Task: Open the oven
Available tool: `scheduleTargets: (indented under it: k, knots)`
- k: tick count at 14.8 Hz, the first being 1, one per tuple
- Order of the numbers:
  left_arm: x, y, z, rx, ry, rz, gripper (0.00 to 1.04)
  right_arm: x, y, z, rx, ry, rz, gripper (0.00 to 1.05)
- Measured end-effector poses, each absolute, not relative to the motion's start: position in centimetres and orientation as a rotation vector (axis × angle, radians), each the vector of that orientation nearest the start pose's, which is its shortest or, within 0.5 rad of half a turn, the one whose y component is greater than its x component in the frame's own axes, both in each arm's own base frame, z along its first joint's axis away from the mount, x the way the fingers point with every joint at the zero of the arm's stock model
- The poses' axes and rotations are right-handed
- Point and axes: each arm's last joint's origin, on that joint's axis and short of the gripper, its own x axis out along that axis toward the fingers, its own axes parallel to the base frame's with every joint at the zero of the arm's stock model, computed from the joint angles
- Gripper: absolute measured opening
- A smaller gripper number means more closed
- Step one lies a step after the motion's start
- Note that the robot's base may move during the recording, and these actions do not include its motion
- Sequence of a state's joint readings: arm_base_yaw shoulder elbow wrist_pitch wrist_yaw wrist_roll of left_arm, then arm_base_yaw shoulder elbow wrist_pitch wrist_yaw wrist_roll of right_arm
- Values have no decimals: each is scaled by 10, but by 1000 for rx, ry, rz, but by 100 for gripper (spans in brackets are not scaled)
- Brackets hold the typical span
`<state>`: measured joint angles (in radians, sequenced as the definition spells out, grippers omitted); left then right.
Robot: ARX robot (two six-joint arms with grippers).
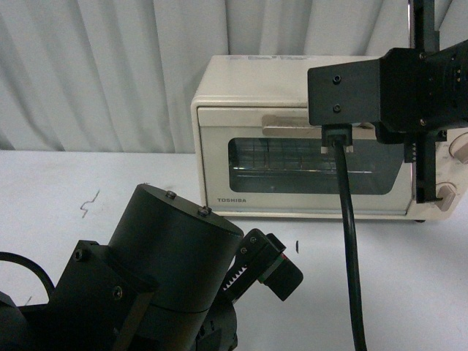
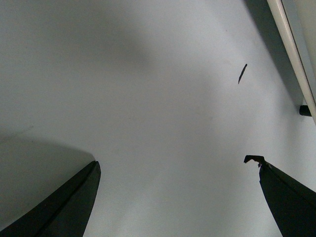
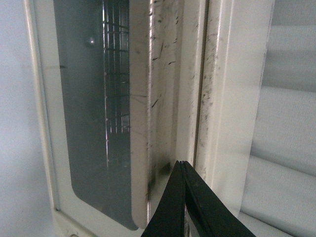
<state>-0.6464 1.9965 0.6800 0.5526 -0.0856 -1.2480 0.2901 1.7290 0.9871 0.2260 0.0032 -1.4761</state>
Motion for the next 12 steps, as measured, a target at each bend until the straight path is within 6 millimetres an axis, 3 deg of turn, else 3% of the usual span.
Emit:
scheduleTargets:
  k: [5, 12]
  knots:
    - [256, -190, 55, -885, 927, -11, 98, 346, 108, 189, -1429, 269, 668, 2]
    - [256, -190, 55, -884, 928, -10, 98, 314, 109, 190, -1228, 421, 816, 2]
